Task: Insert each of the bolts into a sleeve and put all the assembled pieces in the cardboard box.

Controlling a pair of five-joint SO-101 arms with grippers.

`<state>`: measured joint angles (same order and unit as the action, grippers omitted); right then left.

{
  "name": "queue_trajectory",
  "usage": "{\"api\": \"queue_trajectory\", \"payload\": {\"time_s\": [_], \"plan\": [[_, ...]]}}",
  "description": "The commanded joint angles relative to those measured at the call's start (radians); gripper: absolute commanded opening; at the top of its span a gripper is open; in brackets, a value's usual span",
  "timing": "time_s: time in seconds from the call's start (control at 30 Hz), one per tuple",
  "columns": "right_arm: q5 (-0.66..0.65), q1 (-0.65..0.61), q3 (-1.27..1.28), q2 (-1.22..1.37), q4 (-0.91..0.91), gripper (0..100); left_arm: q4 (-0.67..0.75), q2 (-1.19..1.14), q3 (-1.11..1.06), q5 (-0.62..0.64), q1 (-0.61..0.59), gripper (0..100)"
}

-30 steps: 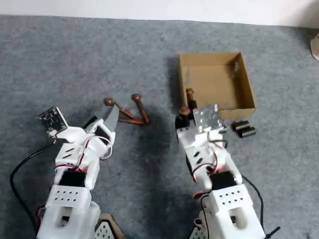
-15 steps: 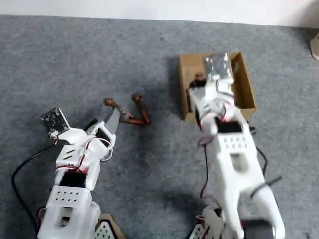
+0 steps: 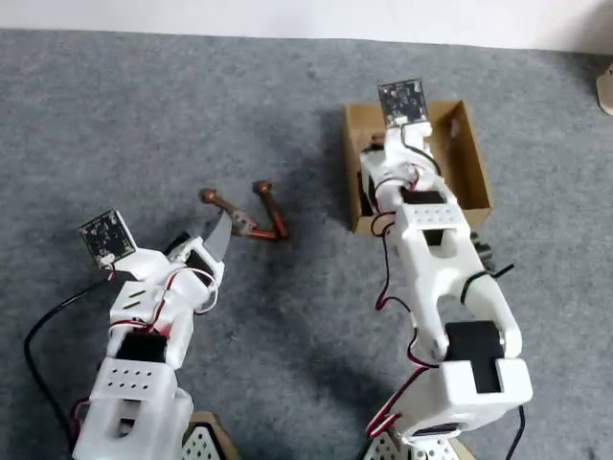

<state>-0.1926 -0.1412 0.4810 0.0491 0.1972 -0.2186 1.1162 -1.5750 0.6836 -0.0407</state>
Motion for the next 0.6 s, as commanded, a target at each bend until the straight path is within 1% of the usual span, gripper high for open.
{"api": "queue_trajectory", "payload": {"time_s": [0.0, 0.07, 0.1, 0.13, 0.23, 0.37, 0.43, 0.57], "plan": [[-0.006, 0.018, -0.024, -0.021, -0.028, 6.7, 0.006, 0.015, 0.004, -0.012, 0.024, 26], [-0.006, 0.019, -0.002, -0.028, -0.027, 15.6, 0.006, 0.015, 0.004, -0.012, 0.024, 26], [-0.009, 0.019, 0.008, -0.038, -0.021, 18.6, 0.006, 0.015, 0.004, -0.012, 0.024, 26], [-0.011, 0.019, 0.016, -0.048, 0.004, 19.3, 0.006, 0.015, 0.004, -0.012, 0.024, 26], [-0.005, 0.019, 0.021, -0.107, 0.085, 17.6, 0.006, 0.015, 0.004, -0.012, 0.024, 26], [-0.002, 0.018, 0.024, -0.185, 0.150, 14.8, 0.006, 0.015, 0.004, -0.012, 0.024, 26], [0.049, 0.030, 0.024, -0.234, 0.217, 11.2, 0.006, 0.015, 0.004, -0.012, 0.024, 26], [0.206, 0.122, 0.024, -0.337, 0.344, 0.4, 0.006, 0.015, 0.004, -0.012, 0.024, 26]]}}
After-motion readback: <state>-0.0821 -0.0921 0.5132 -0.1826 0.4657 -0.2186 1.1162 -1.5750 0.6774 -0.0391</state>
